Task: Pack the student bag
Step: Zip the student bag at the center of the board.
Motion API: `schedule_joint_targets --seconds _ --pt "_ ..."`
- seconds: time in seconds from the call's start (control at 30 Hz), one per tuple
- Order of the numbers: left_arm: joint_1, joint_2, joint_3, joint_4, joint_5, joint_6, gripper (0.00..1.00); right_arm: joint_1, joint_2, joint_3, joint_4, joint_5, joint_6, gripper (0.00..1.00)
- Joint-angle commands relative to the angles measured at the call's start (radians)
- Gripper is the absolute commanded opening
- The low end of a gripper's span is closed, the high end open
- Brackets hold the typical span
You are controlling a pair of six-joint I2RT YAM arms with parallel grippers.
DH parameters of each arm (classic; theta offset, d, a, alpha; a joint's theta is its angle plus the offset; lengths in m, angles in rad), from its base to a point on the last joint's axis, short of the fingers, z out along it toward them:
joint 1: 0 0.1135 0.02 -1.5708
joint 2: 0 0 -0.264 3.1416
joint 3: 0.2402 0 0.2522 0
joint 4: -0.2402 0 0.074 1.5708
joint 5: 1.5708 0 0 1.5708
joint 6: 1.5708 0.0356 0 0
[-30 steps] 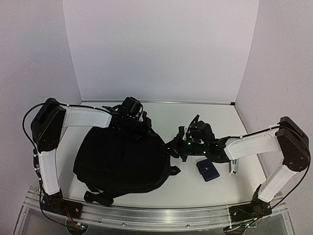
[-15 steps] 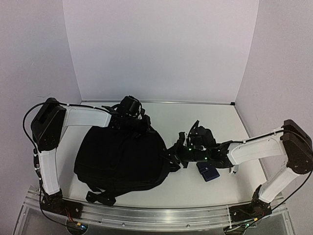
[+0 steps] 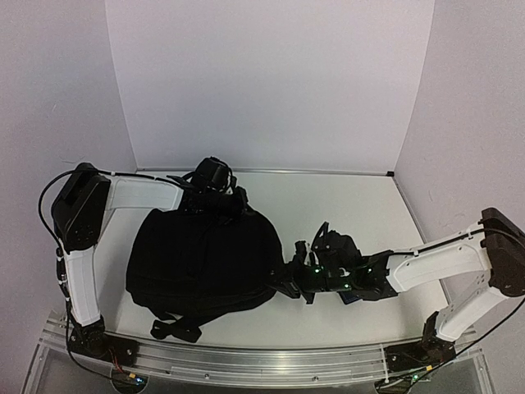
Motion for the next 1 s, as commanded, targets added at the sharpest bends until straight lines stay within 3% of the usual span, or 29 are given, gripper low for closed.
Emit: schedule_joint_targets --seconds 0.0,0.07,0.2,0.3,0.47,0.67,0.97 --pt "0.028 -0.006 0.059 0.068 -0.03 0.074 0.0 0.022 -0.026 0.001 0.004 0.028 0.023 0.0" --pt "0.024 -0.02 0.076 0.027 0.021 0.119 0.08 0.022 -0.018 0.007 0.004 0.044 0.018 0.0" --pt "-0.019 -0.082 0.087 -0.121 0.034 0.196 0.48 0.023 0.012 0.029 0.005 0.048 0.007 0.0" --pt "-0.049 -0.12 0.067 -0.2 0.063 0.227 0.67 0.022 0.028 0.042 0.005 0.043 -0.002 0.0" --pt "-0.113 -0.147 0.041 -0.302 0.164 0.27 0.73 0.022 0.034 0.047 0.005 0.043 -0.007 0.0" --pt "-0.197 -0.11 0.125 -0.523 0.094 0.318 0.73 0.022 0.032 0.044 0.005 0.043 -0.005 0.0" --pt "-0.255 -0.068 0.143 -0.531 0.136 0.316 0.74 0.022 0.019 0.035 0.004 0.053 -0.001 0.0"
